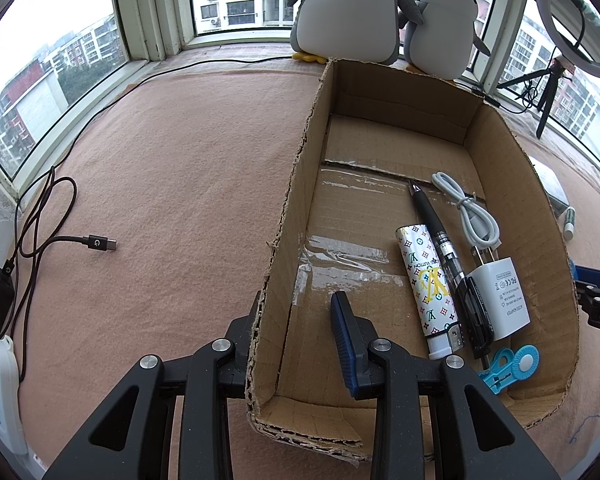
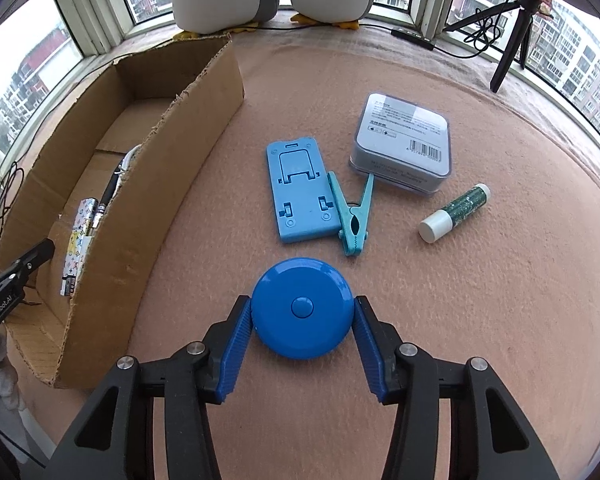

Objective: Organize rigid objects
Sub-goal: 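Carry the tape measure into the box and open the right gripper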

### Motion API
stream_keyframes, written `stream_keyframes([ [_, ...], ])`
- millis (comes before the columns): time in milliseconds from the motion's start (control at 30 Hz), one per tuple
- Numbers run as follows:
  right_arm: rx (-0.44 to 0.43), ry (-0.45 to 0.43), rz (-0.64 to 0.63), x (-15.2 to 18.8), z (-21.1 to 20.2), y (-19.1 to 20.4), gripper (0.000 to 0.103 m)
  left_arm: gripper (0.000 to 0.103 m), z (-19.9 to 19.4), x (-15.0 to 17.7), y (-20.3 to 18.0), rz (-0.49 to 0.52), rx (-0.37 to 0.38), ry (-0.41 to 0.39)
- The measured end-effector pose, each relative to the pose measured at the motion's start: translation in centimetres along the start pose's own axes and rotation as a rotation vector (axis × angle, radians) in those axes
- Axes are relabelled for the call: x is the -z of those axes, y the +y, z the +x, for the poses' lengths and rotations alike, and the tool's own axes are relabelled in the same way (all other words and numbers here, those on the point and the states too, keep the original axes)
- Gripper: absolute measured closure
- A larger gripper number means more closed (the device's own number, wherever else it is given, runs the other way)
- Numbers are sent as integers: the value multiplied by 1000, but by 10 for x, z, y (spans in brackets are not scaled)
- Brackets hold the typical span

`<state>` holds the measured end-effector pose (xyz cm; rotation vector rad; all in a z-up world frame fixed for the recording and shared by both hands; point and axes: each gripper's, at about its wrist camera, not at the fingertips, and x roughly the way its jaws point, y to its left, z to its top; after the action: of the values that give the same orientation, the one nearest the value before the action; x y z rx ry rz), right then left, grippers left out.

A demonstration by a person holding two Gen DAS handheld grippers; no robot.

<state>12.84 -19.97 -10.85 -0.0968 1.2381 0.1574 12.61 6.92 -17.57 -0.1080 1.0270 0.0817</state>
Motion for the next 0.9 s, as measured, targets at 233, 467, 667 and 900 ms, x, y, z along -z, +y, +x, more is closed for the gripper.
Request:
stream_keyframes([
  [233,-63,-77,22,-2,-36,7,57,70,0,0,0,-1,-1,-1],
  [467,-134,-144,-41,-9,-65,45,57,70,0,-1,1,-1,0,-1],
  [667,-179,-163,-84,-17,-70,74,57,70,0,-1,1,-2,-1,-1],
  [900,-205,-164,-124,-25,-63,104,57,70,0,-1,2,-3,-1,-1],
])
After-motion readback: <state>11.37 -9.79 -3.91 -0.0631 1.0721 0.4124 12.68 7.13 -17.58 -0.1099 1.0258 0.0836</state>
